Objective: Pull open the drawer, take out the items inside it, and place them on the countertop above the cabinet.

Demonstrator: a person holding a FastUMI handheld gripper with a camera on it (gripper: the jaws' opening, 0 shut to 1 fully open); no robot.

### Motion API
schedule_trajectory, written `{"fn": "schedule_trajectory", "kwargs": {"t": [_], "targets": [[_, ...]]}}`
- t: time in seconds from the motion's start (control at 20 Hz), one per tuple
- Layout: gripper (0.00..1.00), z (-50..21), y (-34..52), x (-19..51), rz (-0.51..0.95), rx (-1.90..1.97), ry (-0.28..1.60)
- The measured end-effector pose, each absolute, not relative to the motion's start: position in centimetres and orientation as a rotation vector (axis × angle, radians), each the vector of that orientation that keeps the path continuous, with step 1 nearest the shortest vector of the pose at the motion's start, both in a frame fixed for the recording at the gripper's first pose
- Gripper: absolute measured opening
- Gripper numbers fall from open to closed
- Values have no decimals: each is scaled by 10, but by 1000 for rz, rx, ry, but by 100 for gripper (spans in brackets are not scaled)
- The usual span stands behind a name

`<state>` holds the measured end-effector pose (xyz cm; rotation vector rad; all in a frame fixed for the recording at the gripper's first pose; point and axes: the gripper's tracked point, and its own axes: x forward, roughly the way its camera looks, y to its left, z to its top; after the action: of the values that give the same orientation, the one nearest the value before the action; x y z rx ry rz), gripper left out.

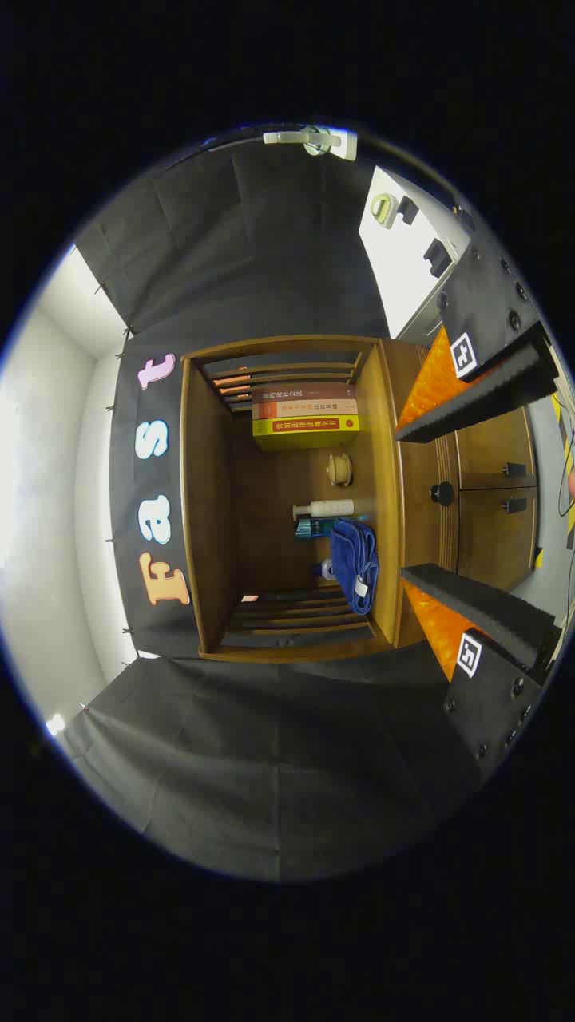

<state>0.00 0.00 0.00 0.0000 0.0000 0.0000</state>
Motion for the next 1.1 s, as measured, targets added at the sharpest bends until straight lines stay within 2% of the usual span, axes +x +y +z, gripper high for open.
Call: {"fn": "schedule_trajectory", "kwargs": {"t": [1.1], "targets": [[100, 6, 0, -2, -14, 17, -23]]}}
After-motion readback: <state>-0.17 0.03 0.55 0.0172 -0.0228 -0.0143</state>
